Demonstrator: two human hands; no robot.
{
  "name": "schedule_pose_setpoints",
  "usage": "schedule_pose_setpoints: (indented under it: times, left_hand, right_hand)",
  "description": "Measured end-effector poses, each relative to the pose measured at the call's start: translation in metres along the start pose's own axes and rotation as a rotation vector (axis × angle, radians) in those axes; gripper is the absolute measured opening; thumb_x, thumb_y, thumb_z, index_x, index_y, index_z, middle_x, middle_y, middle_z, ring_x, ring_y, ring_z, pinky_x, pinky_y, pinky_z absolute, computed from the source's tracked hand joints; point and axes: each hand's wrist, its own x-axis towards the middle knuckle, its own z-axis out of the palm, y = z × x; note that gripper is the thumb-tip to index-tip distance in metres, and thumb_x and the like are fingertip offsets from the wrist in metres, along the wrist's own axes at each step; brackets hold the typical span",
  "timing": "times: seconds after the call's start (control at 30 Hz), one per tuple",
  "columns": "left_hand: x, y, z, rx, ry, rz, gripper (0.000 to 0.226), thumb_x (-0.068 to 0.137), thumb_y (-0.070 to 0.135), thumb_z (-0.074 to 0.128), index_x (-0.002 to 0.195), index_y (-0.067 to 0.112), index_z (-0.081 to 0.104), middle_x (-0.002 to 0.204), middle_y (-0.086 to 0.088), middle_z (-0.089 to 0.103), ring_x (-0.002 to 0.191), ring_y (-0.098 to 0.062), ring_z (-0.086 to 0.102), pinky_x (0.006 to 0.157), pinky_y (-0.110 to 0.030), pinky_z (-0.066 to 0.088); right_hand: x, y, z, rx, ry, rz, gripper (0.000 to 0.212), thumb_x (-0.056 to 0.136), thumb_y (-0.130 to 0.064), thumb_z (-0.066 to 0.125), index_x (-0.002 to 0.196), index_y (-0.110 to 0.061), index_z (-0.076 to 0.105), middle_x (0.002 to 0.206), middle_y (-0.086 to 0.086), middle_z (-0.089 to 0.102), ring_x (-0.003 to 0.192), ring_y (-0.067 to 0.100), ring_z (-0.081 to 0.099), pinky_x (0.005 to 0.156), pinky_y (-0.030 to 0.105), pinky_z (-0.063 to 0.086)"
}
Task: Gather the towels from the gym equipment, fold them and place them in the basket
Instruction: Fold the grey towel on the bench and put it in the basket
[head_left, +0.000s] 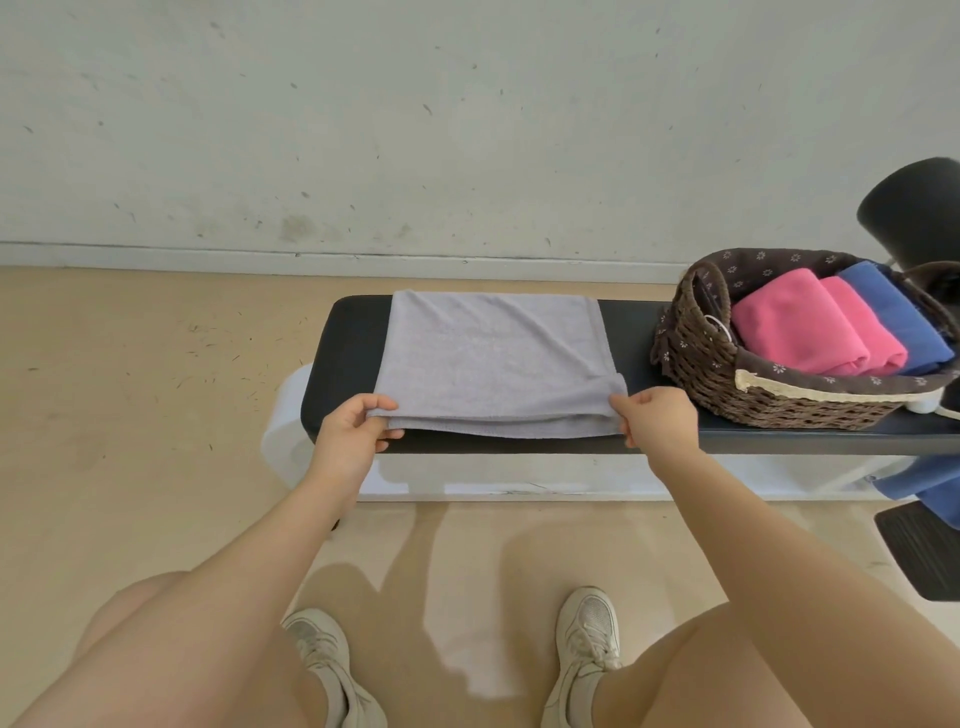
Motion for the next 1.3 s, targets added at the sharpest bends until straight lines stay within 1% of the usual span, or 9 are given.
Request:
schedule_pose_setpoints:
  times: [0.23, 0.37, 0.53, 0.63, 0.7, 0.8, 1.0, 1.23, 1.3]
  left_hand:
    - [0.0, -0.008, -0.009, -0.047, -0.127, -0.046, 0.033, 0.092, -0.007, 0.041, 0.083, 0.016, 0.062, 0.096, 0.001, 0.062, 0.081, -0.014, 0.065, 0.076, -0.021, 0.049]
    - [0.002, -0.006, -0.01, -0.096, -0.114, -0.131, 0.029, 0.089, -0.006, 0.042, 0.081, 0.01, 0.063, 0.094, -0.005, 0.063, 0.083, -0.018, 0.065, 0.077, -0.022, 0.049]
    - [0.004, -0.005, 0.0, 0.049, -0.049, -0.077, 0.006, 0.094, 0.01, 0.049, 0.093, 0.009, 0.055, 0.098, -0.004, 0.059, 0.075, -0.014, 0.062, 0.071, -0.02, 0.048]
    - [0.003, -0.003, -0.002, 0.096, -0.038, -0.058, 0.008, 0.094, 0.006, 0.046, 0.099, 0.009, 0.052, 0.106, -0.007, 0.056, 0.075, -0.016, 0.062, 0.068, -0.02, 0.047]
    - [0.001, -0.002, -0.007, 0.167, -0.029, -0.054, 0.014, 0.094, 0.005, 0.043, 0.09, 0.013, 0.054, 0.108, -0.006, 0.055, 0.074, -0.018, 0.062, 0.068, -0.022, 0.046]
    - [-0.005, -0.001, -0.016, 0.267, -0.024, -0.039, 0.027, 0.091, 0.0, 0.039, 0.075, 0.016, 0.053, 0.104, -0.006, 0.057, 0.064, -0.016, 0.06, 0.061, -0.022, 0.043]
    - [-0.034, -0.006, -0.024, 0.416, -0.135, -0.055, 0.029, 0.088, -0.005, 0.034, 0.068, 0.009, 0.049, 0.078, -0.009, 0.054, 0.057, -0.016, 0.053, 0.035, -0.006, 0.036]
    - [-0.032, -0.004, -0.03, 0.847, -0.303, -0.048, 0.015, 0.091, 0.025, 0.046, 0.093, 0.016, 0.059, 0.078, -0.002, 0.059, 0.064, -0.017, 0.055, 0.059, -0.025, 0.043]
    - [-0.017, 0.003, -0.026, 0.991, -0.217, 0.089, 0.024, 0.091, 0.03, 0.044, 0.078, 0.014, 0.057, 0.077, -0.003, 0.057, 0.071, -0.023, 0.054, 0.061, -0.028, 0.04]
  right_hand:
    - [0.008, 0.007, 0.004, -0.175, -0.049, 0.012, 0.027, 0.087, -0.019, 0.06, 0.062, -0.011, 0.051, 0.068, 0.007, 0.055, 0.071, 0.027, 0.056, 0.065, 0.031, 0.044]
    - [0.006, 0.009, 0.022, -0.31, 0.047, -0.013, 0.018, 0.09, -0.018, 0.054, 0.083, -0.002, 0.054, 0.091, 0.016, 0.052, 0.075, 0.029, 0.048, 0.067, 0.031, 0.038]
    - [0.007, 0.01, 0.023, -0.336, 0.056, -0.007, 0.038, 0.086, -0.008, 0.058, 0.056, -0.01, 0.035, 0.057, 0.005, 0.036, 0.054, 0.022, 0.041, 0.045, 0.023, 0.029]
    - [0.004, 0.007, 0.017, -0.149, 0.039, 0.027, 0.03, 0.079, 0.002, 0.058, 0.058, -0.01, 0.04, 0.061, 0.008, 0.043, 0.054, 0.022, 0.045, 0.05, 0.024, 0.041]
    - [-0.001, 0.006, 0.007, 0.116, 0.002, 0.118, 0.02, 0.08, 0.004, 0.061, 0.082, -0.01, 0.047, 0.084, 0.012, 0.051, 0.071, 0.026, 0.057, 0.064, 0.031, 0.052]
    - [-0.016, 0.009, -0.009, 0.337, -0.163, 0.204, 0.025, 0.083, 0.009, 0.058, 0.096, -0.008, 0.045, 0.081, 0.013, 0.051, 0.061, 0.019, 0.052, 0.055, 0.023, 0.046]
    - [-0.039, 0.028, -0.013, 0.101, -0.29, 0.264, 0.027, 0.088, 0.011, 0.049, 0.069, -0.007, 0.045, 0.064, 0.01, 0.046, 0.052, 0.018, 0.046, 0.036, 0.016, 0.041]
    - [-0.031, 0.027, -0.012, -0.289, -0.199, 0.049, 0.008, 0.084, -0.008, 0.055, 0.081, -0.002, 0.055, 0.077, 0.015, 0.057, 0.07, 0.029, 0.057, 0.06, 0.031, 0.047]
    - [-0.02, 0.013, -0.014, -0.244, -0.121, -0.053, 0.013, 0.084, -0.008, 0.049, 0.071, -0.005, 0.051, 0.069, 0.013, 0.053, 0.067, 0.027, 0.052, 0.059, 0.03, 0.042]
